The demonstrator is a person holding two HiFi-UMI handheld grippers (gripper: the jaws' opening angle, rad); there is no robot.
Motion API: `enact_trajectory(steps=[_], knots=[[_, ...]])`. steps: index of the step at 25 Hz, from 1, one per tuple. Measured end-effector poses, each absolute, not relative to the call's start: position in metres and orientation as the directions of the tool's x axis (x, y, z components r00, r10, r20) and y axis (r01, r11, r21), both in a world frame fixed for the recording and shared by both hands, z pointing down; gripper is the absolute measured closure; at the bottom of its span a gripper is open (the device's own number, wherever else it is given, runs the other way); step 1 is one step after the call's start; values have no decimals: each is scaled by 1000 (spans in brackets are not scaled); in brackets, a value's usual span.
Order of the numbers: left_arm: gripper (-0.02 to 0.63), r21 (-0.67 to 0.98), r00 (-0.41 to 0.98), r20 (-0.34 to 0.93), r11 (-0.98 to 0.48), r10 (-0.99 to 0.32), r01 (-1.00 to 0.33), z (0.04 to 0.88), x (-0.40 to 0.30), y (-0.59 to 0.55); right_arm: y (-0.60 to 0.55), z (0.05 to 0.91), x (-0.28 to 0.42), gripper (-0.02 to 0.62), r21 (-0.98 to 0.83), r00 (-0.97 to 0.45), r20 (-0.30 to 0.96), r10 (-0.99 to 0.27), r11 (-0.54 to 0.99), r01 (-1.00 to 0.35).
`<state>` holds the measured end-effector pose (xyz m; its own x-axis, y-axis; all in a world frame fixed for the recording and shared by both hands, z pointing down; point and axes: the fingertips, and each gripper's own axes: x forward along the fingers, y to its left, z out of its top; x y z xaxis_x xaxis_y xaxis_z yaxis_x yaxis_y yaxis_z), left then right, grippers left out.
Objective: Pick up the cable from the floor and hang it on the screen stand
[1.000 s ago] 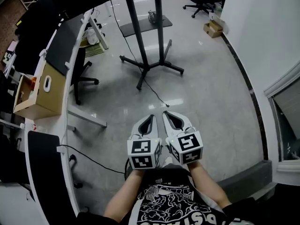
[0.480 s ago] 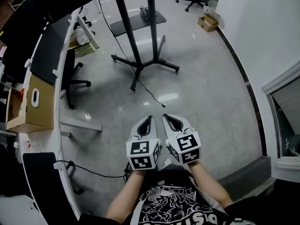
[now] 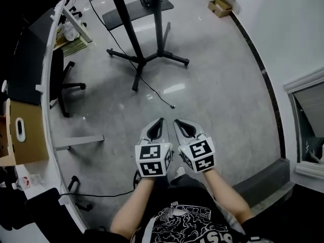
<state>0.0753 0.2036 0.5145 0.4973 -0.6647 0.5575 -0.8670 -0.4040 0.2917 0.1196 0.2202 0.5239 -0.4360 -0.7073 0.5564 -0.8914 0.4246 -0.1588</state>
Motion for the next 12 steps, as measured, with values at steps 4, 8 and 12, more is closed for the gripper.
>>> enact_trajectory(steps=[4, 8, 12], knots=[[611, 339, 508, 582, -378, -635, -861, 552, 72, 176, 199, 571, 116, 591, -160, -442, 594, -672, 440, -884], [609, 364, 522, 607, -375, -600, -853, 592, 72, 146, 171, 618, 117, 591, -146, -425, 638, -643, 441, -886], [609, 384, 543, 613, -384, -574, -840, 633, 71, 118, 143, 671, 115, 591, -138, -414, 681, -604, 449, -883]])
